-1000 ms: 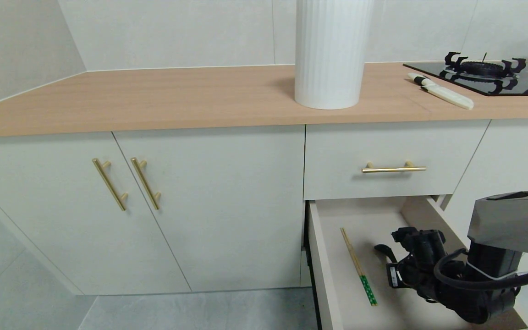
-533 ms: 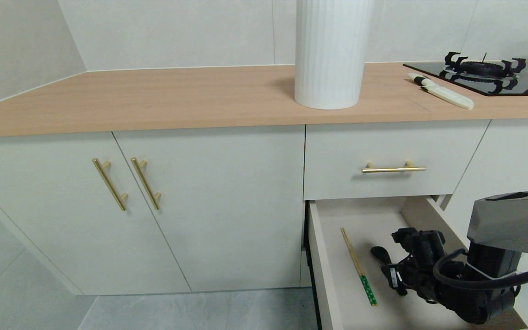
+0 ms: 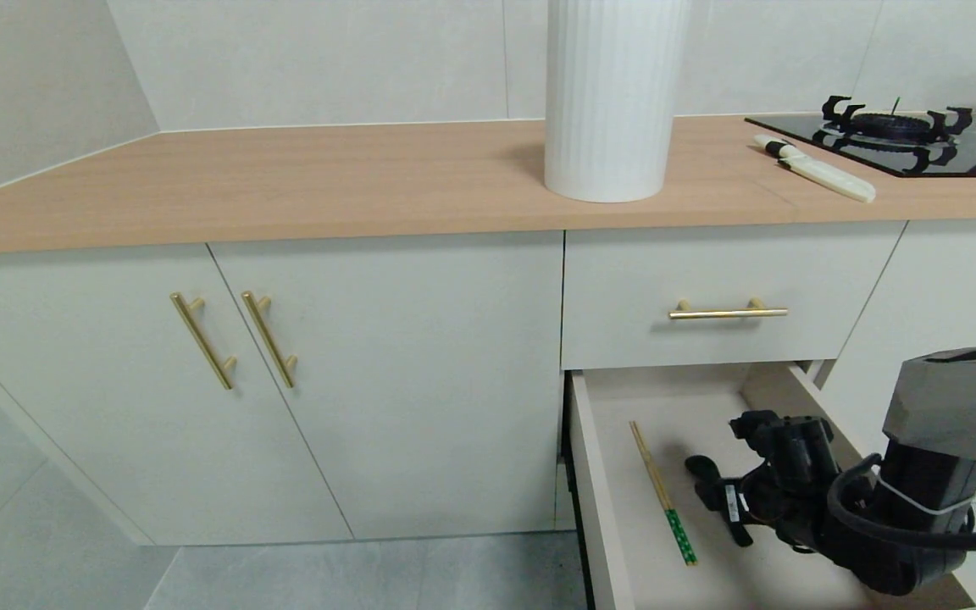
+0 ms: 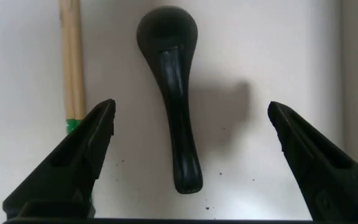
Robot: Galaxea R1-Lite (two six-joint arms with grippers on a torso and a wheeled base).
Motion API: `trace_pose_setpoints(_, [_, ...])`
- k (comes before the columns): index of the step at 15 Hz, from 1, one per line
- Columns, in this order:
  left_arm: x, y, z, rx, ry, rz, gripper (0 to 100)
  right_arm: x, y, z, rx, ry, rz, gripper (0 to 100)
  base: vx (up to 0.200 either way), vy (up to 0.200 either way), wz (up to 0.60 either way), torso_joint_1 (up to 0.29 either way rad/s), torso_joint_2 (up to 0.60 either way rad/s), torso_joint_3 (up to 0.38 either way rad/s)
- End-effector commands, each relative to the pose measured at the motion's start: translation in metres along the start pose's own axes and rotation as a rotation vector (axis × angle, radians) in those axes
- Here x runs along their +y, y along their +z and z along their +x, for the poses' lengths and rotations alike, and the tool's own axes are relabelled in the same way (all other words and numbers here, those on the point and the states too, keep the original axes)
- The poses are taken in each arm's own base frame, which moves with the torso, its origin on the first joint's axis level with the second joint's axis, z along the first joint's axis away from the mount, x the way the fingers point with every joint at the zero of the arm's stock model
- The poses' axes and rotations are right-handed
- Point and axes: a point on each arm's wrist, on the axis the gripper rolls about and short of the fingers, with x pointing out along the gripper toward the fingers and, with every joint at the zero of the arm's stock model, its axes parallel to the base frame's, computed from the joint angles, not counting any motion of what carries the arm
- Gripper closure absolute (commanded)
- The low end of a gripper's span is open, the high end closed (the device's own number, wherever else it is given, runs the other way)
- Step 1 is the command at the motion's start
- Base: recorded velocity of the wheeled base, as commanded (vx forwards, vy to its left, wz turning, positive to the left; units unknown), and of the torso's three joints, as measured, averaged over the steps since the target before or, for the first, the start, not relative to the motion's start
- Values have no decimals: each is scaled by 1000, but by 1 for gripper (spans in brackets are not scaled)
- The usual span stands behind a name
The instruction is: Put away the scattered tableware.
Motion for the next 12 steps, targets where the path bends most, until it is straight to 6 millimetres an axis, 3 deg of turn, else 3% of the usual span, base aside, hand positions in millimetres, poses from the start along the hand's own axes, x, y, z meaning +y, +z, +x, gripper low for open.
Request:
trace_pose_setpoints(1, [0,0,0,0,0,0,0,-6,26,-31,-95,8,31,0,0,0,0,0,0,0])
trace_pose_setpoints(3, [0,0,0,0,0,0,0,-13,46,-60,-144,8,48,0,0,0,0,0,0,0])
trace_pose_setpoints(5, [0,0,0,0,0,0,0,-21,74,-119,-179,26,56,0,0,0,0,0,0,0])
trace_pose_setpoints(8, [0,0,0,0,0,0,0,-22,71,-182,-33,106,-7,0,0,0,0,0,0,0])
trace_pose_setpoints(10, [0,0,0,0,2,0,0,-23,74,-203,2,172,21,0,0,0,0,0,0,0])
trace_pose_setpoints(12, [0,0,0,0,0,0,0,-22,77,-207,-16,179,36,0,0,0,0,0,0,0])
